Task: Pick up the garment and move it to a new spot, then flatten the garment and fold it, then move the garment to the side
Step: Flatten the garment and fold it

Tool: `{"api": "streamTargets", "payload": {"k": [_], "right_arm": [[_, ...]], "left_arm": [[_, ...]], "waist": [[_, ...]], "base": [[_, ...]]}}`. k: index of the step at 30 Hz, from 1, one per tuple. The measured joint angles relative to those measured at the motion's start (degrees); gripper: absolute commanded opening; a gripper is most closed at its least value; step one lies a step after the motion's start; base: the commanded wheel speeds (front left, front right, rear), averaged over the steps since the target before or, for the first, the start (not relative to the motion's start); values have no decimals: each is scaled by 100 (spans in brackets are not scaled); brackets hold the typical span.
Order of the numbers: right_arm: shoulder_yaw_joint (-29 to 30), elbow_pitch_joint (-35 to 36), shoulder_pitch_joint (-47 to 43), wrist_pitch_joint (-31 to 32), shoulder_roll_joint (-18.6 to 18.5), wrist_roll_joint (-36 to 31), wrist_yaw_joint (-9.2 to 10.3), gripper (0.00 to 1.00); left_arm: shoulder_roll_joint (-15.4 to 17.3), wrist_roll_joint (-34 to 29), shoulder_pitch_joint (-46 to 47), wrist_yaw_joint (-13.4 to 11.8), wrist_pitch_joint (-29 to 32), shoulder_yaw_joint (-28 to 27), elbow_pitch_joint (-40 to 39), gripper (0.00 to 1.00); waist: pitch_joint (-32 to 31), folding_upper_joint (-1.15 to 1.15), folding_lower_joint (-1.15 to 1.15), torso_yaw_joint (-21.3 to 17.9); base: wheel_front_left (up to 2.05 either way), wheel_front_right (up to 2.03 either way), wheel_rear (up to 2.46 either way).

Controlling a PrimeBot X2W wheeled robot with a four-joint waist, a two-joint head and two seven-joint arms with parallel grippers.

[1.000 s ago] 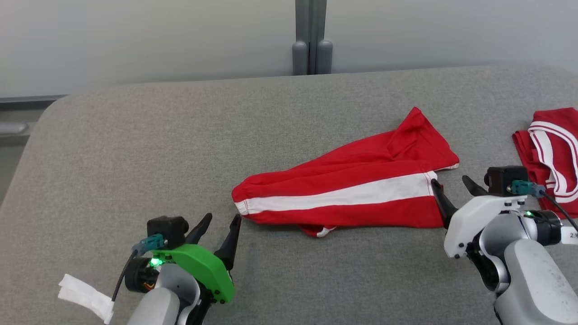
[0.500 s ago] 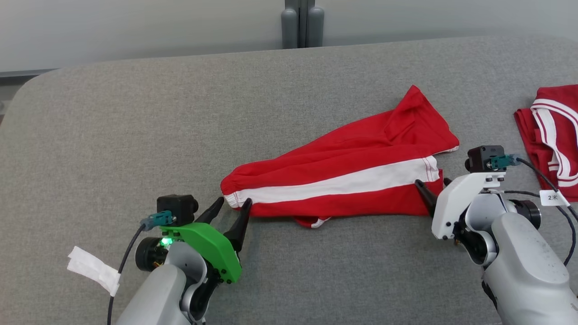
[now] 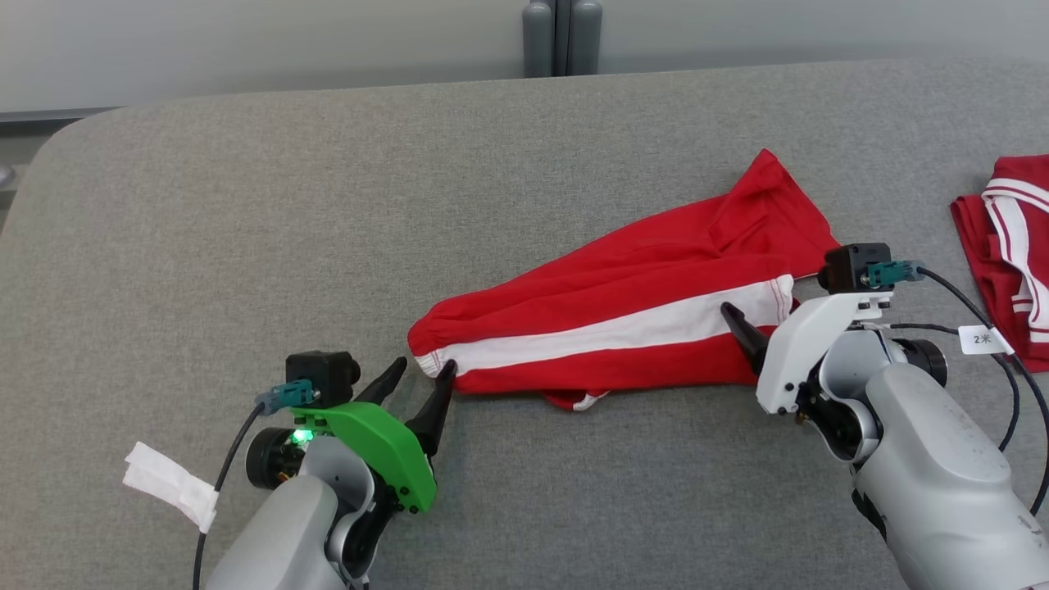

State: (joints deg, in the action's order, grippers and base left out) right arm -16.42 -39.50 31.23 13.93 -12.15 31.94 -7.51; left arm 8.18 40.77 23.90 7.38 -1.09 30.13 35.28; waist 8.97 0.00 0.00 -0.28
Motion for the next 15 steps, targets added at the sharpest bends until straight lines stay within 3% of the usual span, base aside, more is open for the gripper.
{"api": "streamTargets", "payload": {"k": [8,15], "right_arm": [[-288,-75,60,-345,-175,176,0,100],[-241,-90,-2,-267,-230,214,0,100]], "left_arm": [[65,155,34,0,-70,218,40,100],[129,233,38,0,-126,318,76,100]], "waist": [[-45,0,0,42],[-100,0,0,19]], "base": [[0,0,0],[0,0,0]]}}
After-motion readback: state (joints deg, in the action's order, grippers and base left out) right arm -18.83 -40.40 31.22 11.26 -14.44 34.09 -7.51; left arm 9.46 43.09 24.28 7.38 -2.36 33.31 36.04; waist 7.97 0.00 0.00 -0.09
